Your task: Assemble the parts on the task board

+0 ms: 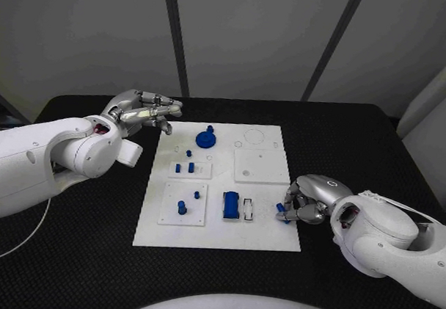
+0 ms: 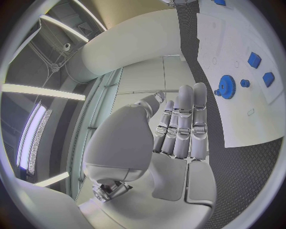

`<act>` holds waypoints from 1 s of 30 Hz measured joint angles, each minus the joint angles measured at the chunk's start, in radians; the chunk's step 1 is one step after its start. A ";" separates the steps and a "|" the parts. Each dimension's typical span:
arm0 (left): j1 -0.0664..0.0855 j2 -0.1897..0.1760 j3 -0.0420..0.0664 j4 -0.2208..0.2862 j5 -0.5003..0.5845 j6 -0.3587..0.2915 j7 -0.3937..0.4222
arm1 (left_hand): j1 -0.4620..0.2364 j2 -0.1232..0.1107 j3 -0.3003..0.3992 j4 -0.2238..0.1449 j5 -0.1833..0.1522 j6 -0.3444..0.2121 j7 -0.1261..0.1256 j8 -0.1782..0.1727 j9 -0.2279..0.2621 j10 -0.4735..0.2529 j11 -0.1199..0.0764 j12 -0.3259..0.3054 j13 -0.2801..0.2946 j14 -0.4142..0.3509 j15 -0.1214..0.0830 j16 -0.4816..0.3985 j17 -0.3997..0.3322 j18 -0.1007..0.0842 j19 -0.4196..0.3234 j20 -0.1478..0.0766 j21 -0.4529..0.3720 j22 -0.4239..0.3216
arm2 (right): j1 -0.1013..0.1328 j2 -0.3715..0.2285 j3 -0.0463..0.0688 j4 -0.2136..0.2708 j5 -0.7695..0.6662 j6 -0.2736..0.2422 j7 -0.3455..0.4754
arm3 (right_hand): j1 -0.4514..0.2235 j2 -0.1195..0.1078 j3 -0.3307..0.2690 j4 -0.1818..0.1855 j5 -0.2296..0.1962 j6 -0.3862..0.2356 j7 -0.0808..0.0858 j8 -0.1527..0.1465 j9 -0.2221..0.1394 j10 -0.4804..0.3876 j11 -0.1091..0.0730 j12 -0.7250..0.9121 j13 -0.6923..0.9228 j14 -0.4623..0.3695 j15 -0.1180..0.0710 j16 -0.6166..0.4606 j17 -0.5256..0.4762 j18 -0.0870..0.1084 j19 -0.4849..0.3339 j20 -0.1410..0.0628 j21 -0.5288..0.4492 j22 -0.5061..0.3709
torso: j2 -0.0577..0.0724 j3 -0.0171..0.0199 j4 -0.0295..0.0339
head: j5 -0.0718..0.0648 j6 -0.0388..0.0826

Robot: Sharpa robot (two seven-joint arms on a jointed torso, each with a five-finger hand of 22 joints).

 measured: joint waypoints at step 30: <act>-0.001 -0.001 0.000 0.003 0.000 0.001 0.000 | 0.000 0.000 0.000 0.000 0.000 0.000 0.000 0.000 0.000 0.000 0.000 0.004 0.000 0.000 0.000 0.000 -0.001 0.000 0.004 0.004 -0.006 -0.001 | -0.011 -0.002 -0.006 0.052 0.002 -0.024 -0.019 | 0.126 -0.010 0.264 -0.019 0.118 0.022 -0.011 -0.038 -0.007 -0.010 0.003 0.017 0.027 0.000 -0.008 0.024 0.000 0.000 0.036 -0.015 0.049 0.074 | 0.001 -0.0009 0.0008 | 0.009 0.000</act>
